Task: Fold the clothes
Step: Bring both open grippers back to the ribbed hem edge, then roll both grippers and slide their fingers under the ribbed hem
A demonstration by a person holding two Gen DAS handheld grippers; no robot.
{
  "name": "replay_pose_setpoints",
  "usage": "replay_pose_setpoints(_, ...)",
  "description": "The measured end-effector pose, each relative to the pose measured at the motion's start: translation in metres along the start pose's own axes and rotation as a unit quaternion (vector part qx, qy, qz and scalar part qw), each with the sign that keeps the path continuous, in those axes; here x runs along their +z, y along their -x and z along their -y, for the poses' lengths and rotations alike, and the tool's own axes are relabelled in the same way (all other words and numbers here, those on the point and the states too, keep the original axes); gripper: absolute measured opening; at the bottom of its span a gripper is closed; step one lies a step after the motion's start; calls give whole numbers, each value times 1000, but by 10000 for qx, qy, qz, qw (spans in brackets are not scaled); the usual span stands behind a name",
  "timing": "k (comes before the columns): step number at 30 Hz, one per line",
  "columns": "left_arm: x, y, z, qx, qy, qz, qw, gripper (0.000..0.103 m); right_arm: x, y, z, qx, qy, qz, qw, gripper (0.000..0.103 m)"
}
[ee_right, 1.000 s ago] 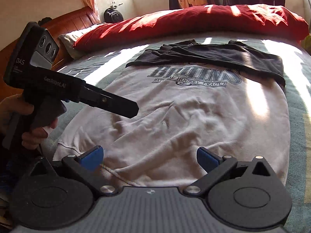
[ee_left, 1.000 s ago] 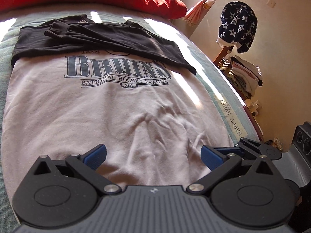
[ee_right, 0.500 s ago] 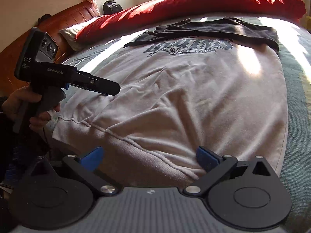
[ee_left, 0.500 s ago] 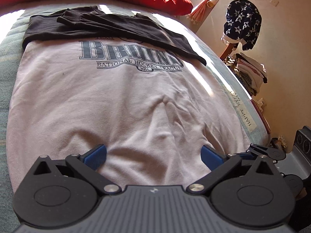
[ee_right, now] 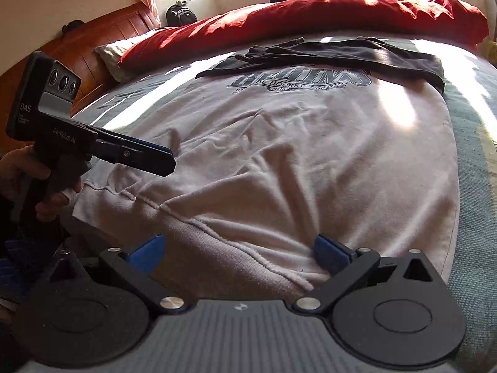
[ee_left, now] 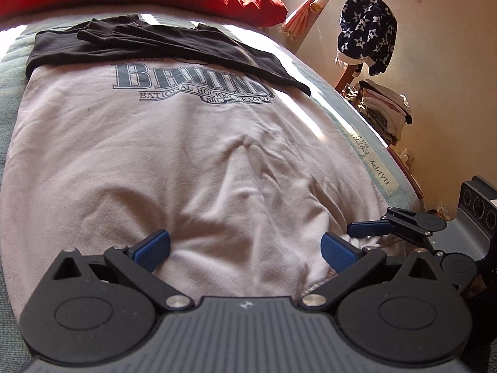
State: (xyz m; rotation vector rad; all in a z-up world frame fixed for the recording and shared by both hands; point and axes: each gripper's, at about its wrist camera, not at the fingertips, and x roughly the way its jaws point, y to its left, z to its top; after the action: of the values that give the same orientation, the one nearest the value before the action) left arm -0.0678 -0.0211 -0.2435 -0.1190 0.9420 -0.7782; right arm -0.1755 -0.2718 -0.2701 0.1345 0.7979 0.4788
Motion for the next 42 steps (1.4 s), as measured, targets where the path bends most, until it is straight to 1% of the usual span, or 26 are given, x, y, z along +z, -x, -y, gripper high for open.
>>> replay_pose_setpoints(2, -2, 3, 0, -11, -36, 27, 10000, 102, 1, 0, -4, -103, 190, -40, 9998, 103)
replay_pose_setpoints(8, 3, 16, 23, 580, -398, -49, 9975, 102, 5, 1, -18, -421, 767, -157, 9960, 103)
replay_pose_setpoints(9, 3, 20, 28, 693, -546, -39, 9961, 102, 7, 6, -20, -536, 915, -108, 9943, 103)
replay_pose_setpoints(11, -4, 31, 45, 942, -1166, 79, 9887, 102, 10, 18, -25, -715, 1227, 18, 9899, 103)
replay_pose_setpoints(13, -14, 39, 61, 1172, -1716, 137, 9781, 102, 12, 30, -28, -800, 1497, 154, 9854, 103)
replay_pose_setpoints(15, -26, 41, 72, 1322, -2111, 96, 9684, 102, 11, 38, -32, -860, 1835, 196, 9791, 103)
replay_pose_setpoints(17, -37, 42, 84, 1471, -2502, 54, 9569, 102, 7, 41, -37, -904, 2136, 182, 9725, 103)
replay_pose_setpoints(18, -44, 41, 90, 1557, -2735, 39, 9492, 102, 5, 40, -39, -923, 2268, 154, 9694, 103)
replay_pose_setpoints(21, -67, 33, 109, 1904, -3515, 31, 9166, 102, -4, 33, -44, -996, 2534, -17, 9622, 103)
replay_pose_setpoints(23, -80, 26, 119, 2055, -3898, 16, 8977, 102, -10, 28, -47, -1084, 2660, -82, 9578, 103)
replay_pose_setpoints(27, -99, 12, 135, 2167, -4497, -107, 8664, 102, -21, 22, -55, -1206, 2924, -120, 9486, 103)
replay_pose_setpoints(28, -103, 8, 138, 2213, -4646, -123, 8574, 102, -22, 21, -57, -1207, 2971, -134, 9471, 103)
replay_pose_setpoints(30, -110, -2, 144, 2350, -4965, -150, 8355, 102, -25, 20, -63, -1201, 3119, -130, 9424, 103)
replay_pose_setpoints(33, -116, -15, 147, 2567, -5268, -141, 8102, 102, -27, 17, -68, -1212, 3277, -130, 9369, 103)
replay_pose_setpoints(34, -117, -18, 148, 2632, -5347, -135, 8029, 102, -28, 16, -69, -1238, 3267, -132, 9369, 103)
replay_pose_setpoints(35, -118, -21, 149, 2692, -5402, -130, 7972, 102, -28, 16, -69, -1262, 3250, -136, 9371, 103)
replay_pose_setpoints(36, -118, -23, 150, 2725, -5443, -123, 7933, 102, -28, 16, -69, -1273, 3233, -123, 9376, 103)
replay_pose_setpoints(40, -119, -23, 153, 2710, -5500, -93, 7899, 102, -29, 17, -70, -1326, 3225, -38, 9372, 103)
replay_pose_setpoints(42, -119, -20, 154, 2787, -5524, -9, 7856, 102, -32, 18, -72, -1347, 3302, 20, 9342, 103)
